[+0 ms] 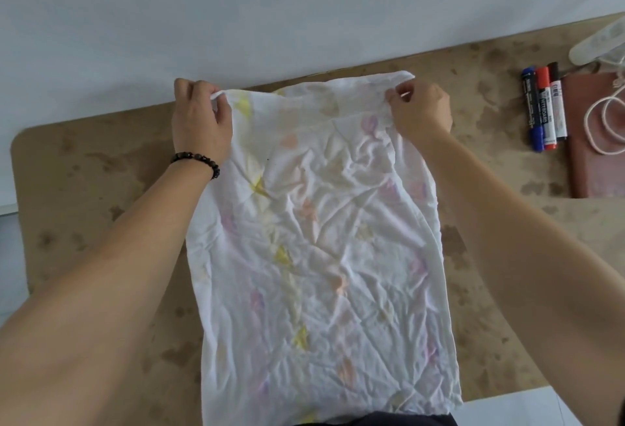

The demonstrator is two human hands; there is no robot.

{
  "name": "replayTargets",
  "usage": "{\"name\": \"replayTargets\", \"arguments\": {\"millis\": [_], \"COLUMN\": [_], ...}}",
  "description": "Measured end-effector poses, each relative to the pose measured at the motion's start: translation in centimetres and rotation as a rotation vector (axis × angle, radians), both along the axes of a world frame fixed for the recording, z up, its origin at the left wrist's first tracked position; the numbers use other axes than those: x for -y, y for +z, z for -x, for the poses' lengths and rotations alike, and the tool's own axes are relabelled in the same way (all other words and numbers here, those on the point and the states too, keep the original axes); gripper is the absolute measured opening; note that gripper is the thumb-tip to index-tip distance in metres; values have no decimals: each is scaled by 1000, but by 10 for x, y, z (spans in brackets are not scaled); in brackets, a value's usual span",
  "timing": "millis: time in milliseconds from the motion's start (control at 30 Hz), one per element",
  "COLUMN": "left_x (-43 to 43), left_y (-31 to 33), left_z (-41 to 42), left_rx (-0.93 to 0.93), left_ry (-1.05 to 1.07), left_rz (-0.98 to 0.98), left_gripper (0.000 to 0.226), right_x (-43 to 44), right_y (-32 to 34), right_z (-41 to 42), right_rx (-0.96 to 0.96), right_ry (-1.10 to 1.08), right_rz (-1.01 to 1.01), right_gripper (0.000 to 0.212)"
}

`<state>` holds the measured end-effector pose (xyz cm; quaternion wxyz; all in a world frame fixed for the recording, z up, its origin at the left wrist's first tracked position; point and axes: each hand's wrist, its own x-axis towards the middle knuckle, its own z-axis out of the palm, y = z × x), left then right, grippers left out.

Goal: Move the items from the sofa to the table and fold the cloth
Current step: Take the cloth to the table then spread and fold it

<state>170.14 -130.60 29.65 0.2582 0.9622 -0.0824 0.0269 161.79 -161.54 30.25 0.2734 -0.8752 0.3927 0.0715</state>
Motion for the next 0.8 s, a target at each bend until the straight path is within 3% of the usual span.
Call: {"name": "replayTargets", "arguments": {"millis": [100, 233, 300, 367, 467, 600, 733, 800], "left_x": [8, 27, 34, 35, 28, 19, 18, 22], "left_y": [1, -5, -10, -15, -16, -24, -44, -50], "left_z": [-8, -14, -17, -15, 14, 72, 89, 84], "left_rx": [6, -50, -78, -86, -39, 144, -167, -234], "left_ry": [44, 9, 17, -3, -48, -16, -177, -199], "left_rz": [26, -50, 6, 89, 182, -79, -353, -429], "left_gripper": [27, 30, 29, 28, 42, 46, 64, 75], "right_x": [17, 36, 39, 30, -5, -45, -50, -47], "right_y": [5, -1, -5, -4, 6, -6, -18, -19], "right_z": [-6, -16, -19, -18, 4, 70, 122, 132], "right_rx": [145, 167, 152, 180, 335, 335, 39, -25], "right_ry": [-126, -143, -154, -154, -49, -12, -108, -73], "right_rz": [67, 43, 37, 40, 67, 96, 102, 117], "right_gripper": [33, 29, 26, 36, 39, 31, 40, 38]}}
